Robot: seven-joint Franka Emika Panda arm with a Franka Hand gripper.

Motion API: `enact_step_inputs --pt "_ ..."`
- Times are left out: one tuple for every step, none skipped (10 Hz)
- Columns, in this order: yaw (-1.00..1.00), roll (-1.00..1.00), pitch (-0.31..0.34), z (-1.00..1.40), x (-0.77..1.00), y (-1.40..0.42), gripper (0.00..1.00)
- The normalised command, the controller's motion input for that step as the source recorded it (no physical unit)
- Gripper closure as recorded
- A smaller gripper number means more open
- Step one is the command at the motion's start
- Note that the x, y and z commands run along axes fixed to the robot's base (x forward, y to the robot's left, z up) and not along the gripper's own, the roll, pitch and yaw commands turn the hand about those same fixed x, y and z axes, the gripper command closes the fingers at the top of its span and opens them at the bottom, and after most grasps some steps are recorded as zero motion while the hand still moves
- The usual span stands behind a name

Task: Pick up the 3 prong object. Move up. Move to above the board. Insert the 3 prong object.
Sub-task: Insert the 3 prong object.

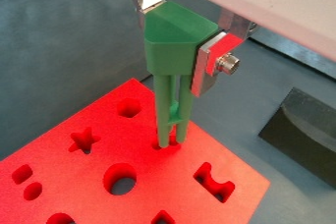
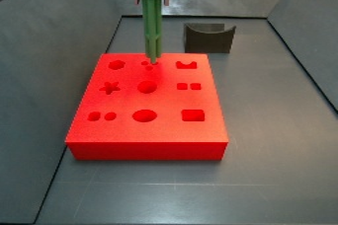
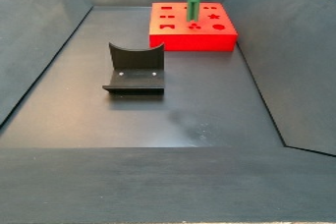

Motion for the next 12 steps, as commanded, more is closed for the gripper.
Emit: enact_step_inputs --pt "0.0 0.0 -0.05 -0.18 0.0 0.0 1.0" --pt "0.0 0.0 -0.04 -0.15 0.0 0.0 1.0" --pt "0.0 0.0 -0.039 -0.13 0.0 0.0 1.0" --pt "0.0 0.0 -0.034 -0.13 0.0 0.0 1.0" --pt "0.0 0.0 -0.021 -0.13 -0.01 0.0 1.0" --pt "0.0 0.0 0.0 -0.08 0.0 0.07 1.0" --pt "0.0 0.0 0.0 -0.07 0.0 0.07 1.0" --pt "0.0 0.0 -0.004 -0.08 0.0 0.03 1.0" --pt "0.0 0.0 -0.007 -0.07 0.0 0.0 1.0" --pt "-0.01 0.0 -0.001 -0.07 0.0 0.0 1.0" --pt "-0.06 0.0 0.0 -0.05 -0.07 0.0 1.0" --pt "-0.08 0.0 0.0 -0.05 -0.09 0.0 1.0"
